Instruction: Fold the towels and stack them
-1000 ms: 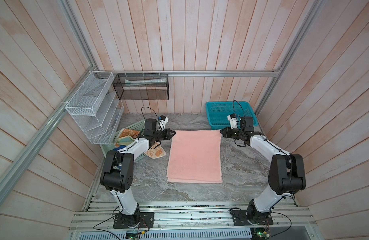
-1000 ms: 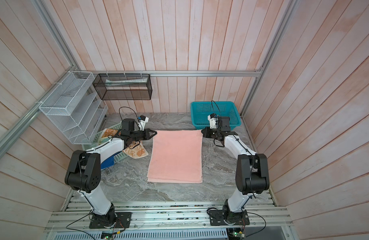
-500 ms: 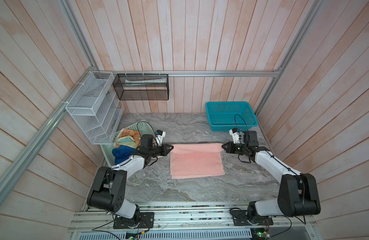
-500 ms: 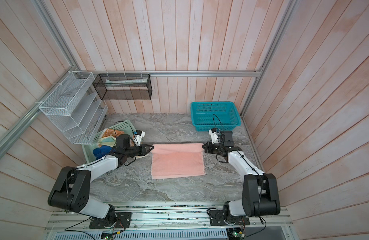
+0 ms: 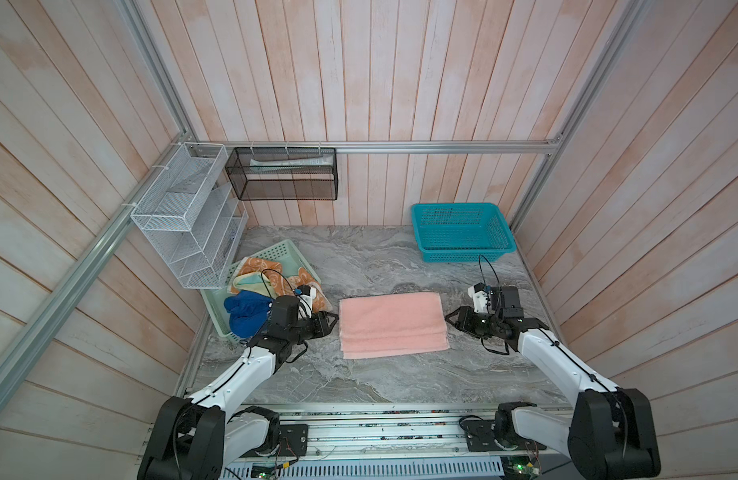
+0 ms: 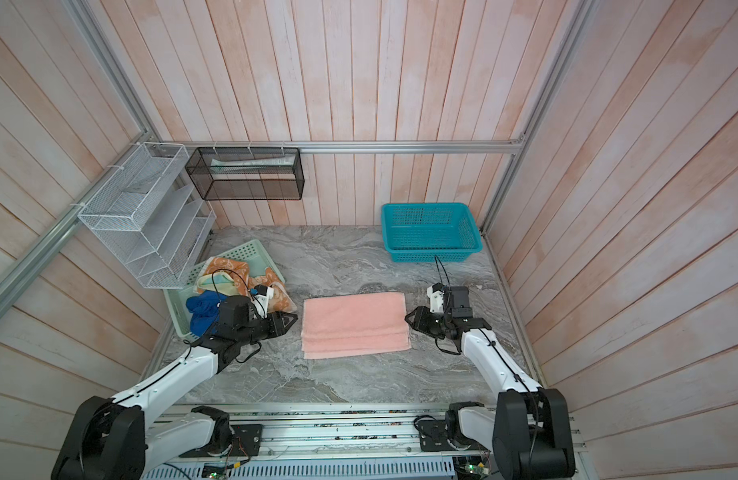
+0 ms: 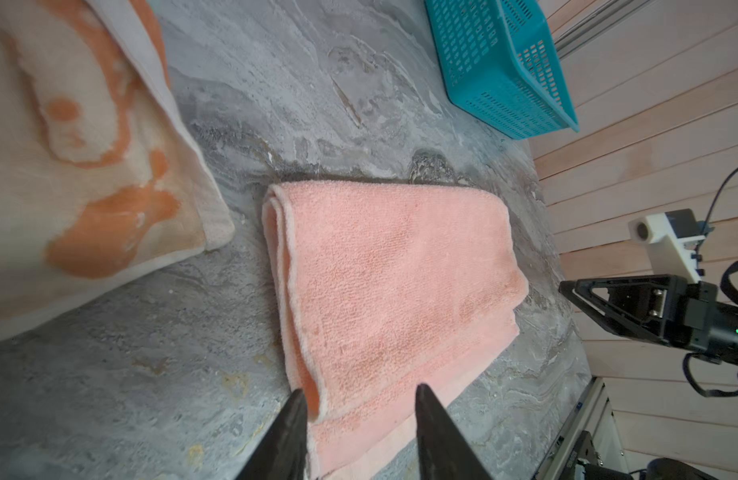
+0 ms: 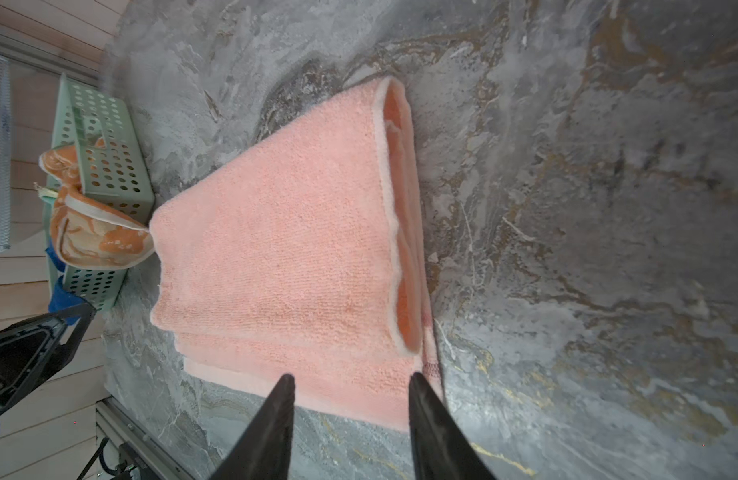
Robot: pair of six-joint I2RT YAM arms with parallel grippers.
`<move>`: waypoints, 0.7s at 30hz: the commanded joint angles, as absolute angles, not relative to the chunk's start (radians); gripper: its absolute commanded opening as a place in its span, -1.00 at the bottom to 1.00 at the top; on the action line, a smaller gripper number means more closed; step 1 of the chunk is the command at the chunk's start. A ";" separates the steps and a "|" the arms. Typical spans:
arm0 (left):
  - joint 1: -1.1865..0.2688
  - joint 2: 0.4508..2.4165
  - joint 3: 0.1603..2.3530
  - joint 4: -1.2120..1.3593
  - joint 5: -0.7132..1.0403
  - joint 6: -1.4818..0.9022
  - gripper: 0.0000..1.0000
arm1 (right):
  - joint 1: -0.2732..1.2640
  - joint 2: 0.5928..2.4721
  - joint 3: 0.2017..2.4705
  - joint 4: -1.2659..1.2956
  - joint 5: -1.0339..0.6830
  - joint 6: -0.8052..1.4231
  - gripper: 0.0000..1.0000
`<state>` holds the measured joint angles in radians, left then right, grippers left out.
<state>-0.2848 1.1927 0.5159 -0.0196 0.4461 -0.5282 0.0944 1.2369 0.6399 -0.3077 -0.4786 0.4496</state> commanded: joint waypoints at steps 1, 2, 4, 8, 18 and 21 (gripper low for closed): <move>-0.330 1.273 0.586 -0.099 0.405 -0.588 -0.11 | 0.091 1.322 0.685 -0.341 -0.456 0.425 -0.08; -0.337 1.297 0.596 -0.101 0.409 -0.594 -0.11 | 0.092 1.348 0.693 -0.342 -0.461 0.420 -0.08; -0.349 1.346 0.608 -0.098 0.405 -0.610 -0.10 | 0.102 1.392 0.706 -0.329 -0.466 0.413 -0.08; -0.357 1.395 0.617 -0.104 0.386 -0.621 -0.06 | 0.129 1.445 0.728 -0.301 -0.476 0.410 -0.07; -0.367 1.472 0.627 -0.064 0.428 -0.630 -0.18 | 0.162 1.550 0.792 -0.307 -0.478 0.376 -0.24; -0.370 1.467 0.640 -0.075 0.430 -0.628 -0.45 | 0.168 1.554 0.804 -0.318 -0.477 0.370 -0.52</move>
